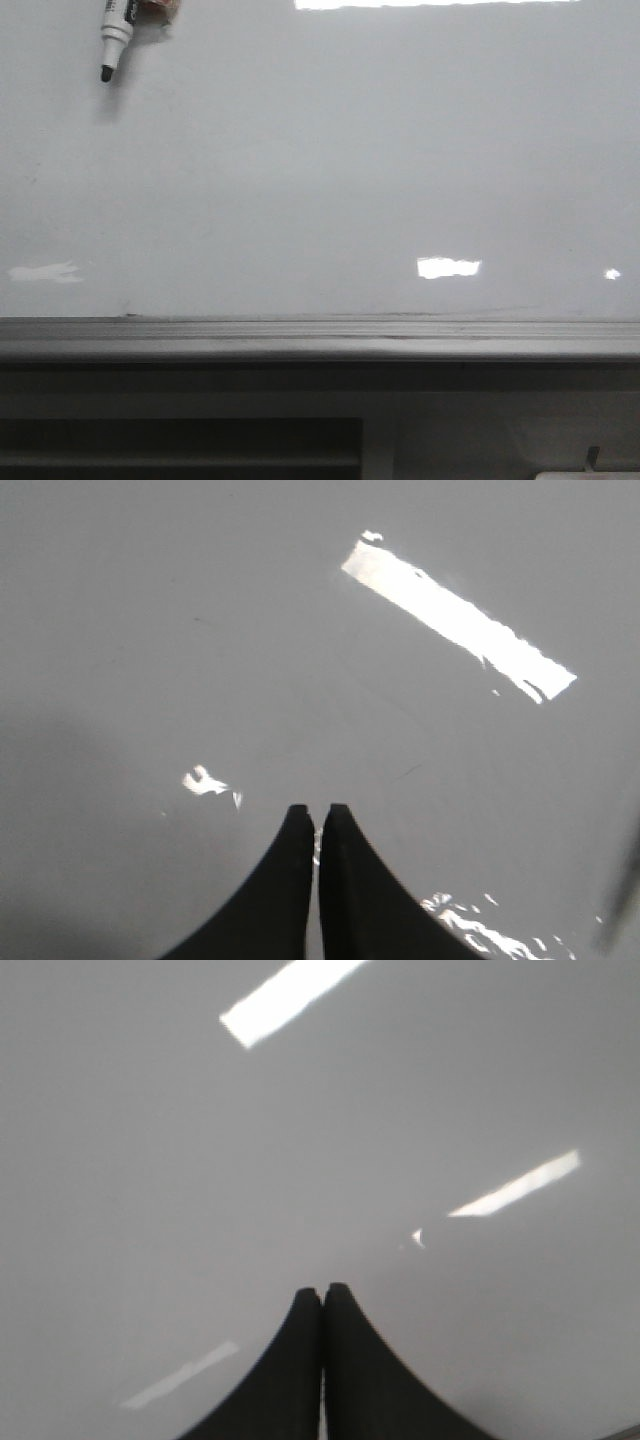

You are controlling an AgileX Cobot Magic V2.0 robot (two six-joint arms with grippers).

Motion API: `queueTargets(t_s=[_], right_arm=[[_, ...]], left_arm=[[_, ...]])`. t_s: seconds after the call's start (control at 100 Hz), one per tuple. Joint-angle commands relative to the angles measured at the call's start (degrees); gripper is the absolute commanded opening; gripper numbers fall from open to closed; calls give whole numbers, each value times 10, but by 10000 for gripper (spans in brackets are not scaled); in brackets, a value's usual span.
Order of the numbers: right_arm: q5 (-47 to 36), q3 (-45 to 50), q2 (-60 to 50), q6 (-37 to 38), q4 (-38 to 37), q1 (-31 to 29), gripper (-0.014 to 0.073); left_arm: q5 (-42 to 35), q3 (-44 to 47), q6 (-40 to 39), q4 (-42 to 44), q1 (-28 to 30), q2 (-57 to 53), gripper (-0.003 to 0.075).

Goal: Write number 2 on whiteboard

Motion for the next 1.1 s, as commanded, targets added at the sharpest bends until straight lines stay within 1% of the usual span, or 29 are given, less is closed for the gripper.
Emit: queueTargets(t_s=[0.0,0.13,0.18,0.22,0.29,0.37,0.46,0.54,0.56,0.57,0.59,0.61,0.62,0.66,0.67,0.68,0.69,0.7,0.71,0.74,0.75,0.76,0.77,0.79,0.81,0.83,0.88,0.92,1.089], right_arm=[[26,-50,12,-2,-12,-3,-53],[105,-115,77,-16,-50,-3,-53],[134,-140,105,-43,-52,1,-53],[144,-158,130,-66,-52,7,-53],[151,-182,160,-76,-52,23,-53],[153,-197,181,-89,-53,41,-53],[153,-204,197,-92,-53,59,-48],[152,-204,199,-92,-52,69,-1],[152,-204,199,-92,-51,71,41],[152,-204,199,-92,-51,71,41],[152,-204,199,-92,-49,72,85],[151,-204,199,-92,-47,72,97],[151,-204,199,-92,-46,74,122],[150,-204,199,-92,-44,75,219],[149,-204,199,-92,-44,75,234],[149,-204,199,-92,-43,75,234],[148,-204,199,-92,-43,75,262],[146,-204,199,-92,-43,75,303],[146,-204,199,-92,-43,75,303],[144,-204,199,-92,-43,75,358],[144,-204,199,-92,-43,75,358],[142,-204,199,-92,-43,75,373],[143,-204,199,-92,-43,75,388],[142,-204,199,-92,-42,75,393],[142,-204,199,-92,-42,75,394],[142,-204,199,-92,-42,75,393],[142,-204,199,-92,-40,75,393],[142,-204,199,-92,-37,75,393],[140,-204,199,-92,-33,75,393]], left_arm=[[12,-49,-4,-6,2,-5,-20],[92,-113,0,46,2,46,-20],[123,-143,17,66,2,72,-20],[149,-163,48,72,2,94,-20],[164,-190,93,71,-9,128,-20],[155,-210,101,56,-34,156,-20],[154,-231,119,60,-73,185,-20],[153,-243,151,60,-110,209,-19],[151,-248,153,60,-119,218,-17],[150,-249,153,59,-125,220,-16],[147,-251,153,57,-134,226,-10],[146,-252,155,54,-140,231,-2],[144,-254,156,53,-142,235,1],[137,-258,159,51,-162,248,45],[134,-260,159,51,-165,251,62],[132,-260,159,51,-167,253,62],[127,-261,159,51,-173,258,89],[124,-262,159,51,-175,262,99],[121,-262,159,51,-178,262,109],[110,-264,159,51,-189,274,155],[104,-266,159,51,-194,276,168],[97,-266,159,51,-199,281,208],[94,-268,159,51,-202,286,222],[88,-268,159,51,-207,290,250],[76,-271,159,51,-218,297,304],[67,-272,159,51,-226,305,341],[50,-278,159,51,-244,323,403],[40,-283,159,51,-259,340,423],[-12,-305,159,63,-317,422,419]])
